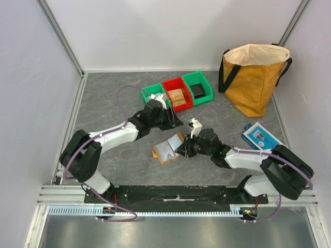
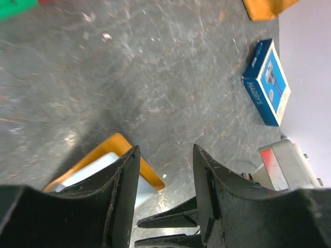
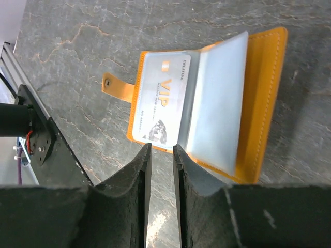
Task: Take the credit cards out of the card holder
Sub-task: Remove the credit card from the card holder.
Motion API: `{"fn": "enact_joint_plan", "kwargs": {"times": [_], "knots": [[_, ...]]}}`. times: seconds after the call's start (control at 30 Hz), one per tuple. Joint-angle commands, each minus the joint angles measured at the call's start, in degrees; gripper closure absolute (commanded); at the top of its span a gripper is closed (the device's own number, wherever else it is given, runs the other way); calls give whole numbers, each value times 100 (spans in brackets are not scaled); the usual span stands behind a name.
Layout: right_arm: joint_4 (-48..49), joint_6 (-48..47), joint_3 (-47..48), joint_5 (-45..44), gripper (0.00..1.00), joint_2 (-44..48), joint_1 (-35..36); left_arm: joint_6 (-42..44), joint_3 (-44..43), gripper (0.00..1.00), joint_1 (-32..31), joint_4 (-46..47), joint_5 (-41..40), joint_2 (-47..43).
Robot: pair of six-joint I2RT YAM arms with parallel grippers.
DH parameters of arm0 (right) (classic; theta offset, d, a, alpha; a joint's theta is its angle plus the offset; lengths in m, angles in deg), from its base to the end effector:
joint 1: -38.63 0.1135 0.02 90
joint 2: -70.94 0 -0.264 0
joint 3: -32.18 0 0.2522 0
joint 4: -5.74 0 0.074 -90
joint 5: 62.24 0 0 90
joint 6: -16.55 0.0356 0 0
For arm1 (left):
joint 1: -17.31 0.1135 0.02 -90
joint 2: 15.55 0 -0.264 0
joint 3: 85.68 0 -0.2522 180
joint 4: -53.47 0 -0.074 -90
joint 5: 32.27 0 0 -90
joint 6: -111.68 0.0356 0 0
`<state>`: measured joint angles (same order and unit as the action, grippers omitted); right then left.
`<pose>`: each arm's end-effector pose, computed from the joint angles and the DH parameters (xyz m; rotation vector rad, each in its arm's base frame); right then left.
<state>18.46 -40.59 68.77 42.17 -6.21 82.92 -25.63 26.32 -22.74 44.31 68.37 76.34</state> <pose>0.1719 0.1801 0.1562 -0.3892 2.1908 1.0531 0.2642 -0.2307 0.2158 -0.0302 2.3412 -1.0334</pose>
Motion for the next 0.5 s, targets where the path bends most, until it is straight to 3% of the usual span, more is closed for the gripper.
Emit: {"fn": "enact_joint_plan", "kwargs": {"times": [0.0,0.27,0.47], "knots": [[464,133,450,307,71,-301,0,652,-219,49,200,-749,-421,-610],[-37,89,1100,316,71,-916,-87,1180,624,50,200,-1961,-1220,-2069],[-169,124,1250,685,68,-1232,-307,996,1292,50,200,-2481,-1090,-2861]]}}
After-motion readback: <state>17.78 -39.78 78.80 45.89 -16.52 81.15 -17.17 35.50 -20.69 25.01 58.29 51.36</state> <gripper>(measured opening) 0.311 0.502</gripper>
